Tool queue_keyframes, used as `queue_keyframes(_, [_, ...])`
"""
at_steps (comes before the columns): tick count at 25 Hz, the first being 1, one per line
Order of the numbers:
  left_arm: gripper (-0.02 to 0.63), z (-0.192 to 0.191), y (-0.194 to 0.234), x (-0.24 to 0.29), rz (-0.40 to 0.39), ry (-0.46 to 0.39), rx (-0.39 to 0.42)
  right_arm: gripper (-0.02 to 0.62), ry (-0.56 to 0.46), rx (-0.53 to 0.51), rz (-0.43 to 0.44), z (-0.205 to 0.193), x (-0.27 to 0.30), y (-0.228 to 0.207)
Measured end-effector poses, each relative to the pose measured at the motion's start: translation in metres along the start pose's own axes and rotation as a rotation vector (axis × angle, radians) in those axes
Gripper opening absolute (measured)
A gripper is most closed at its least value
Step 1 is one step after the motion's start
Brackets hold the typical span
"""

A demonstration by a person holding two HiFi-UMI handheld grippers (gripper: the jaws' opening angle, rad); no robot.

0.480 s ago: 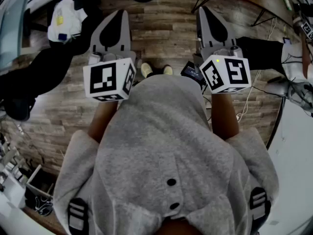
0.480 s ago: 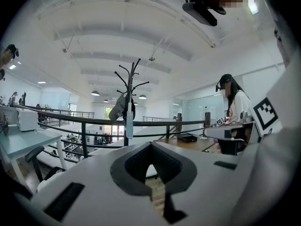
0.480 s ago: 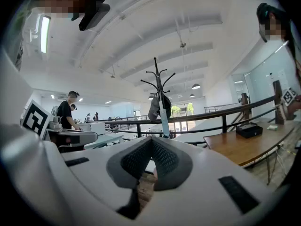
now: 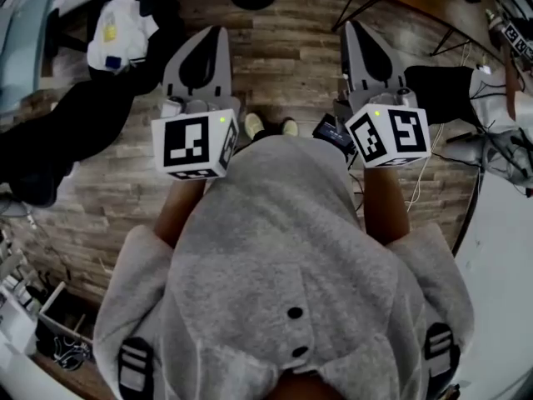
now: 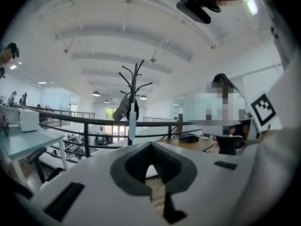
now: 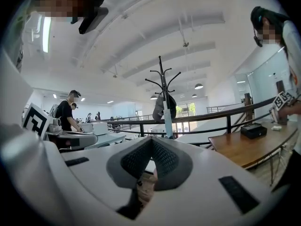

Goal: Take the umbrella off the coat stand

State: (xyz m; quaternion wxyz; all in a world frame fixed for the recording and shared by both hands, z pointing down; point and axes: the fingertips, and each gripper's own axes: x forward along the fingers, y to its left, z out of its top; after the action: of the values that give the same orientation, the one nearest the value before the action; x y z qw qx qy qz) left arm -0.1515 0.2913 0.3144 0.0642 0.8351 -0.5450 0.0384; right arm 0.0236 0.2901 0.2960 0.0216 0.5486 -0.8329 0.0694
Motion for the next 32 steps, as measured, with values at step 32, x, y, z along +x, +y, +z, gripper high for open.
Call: queue_keyframes(32, [0.014,0.019,0.018,0.036,0.004,-0.049,0.055,0.009,-0.061,0.016,0.049,0.008,0.054,-0.012])
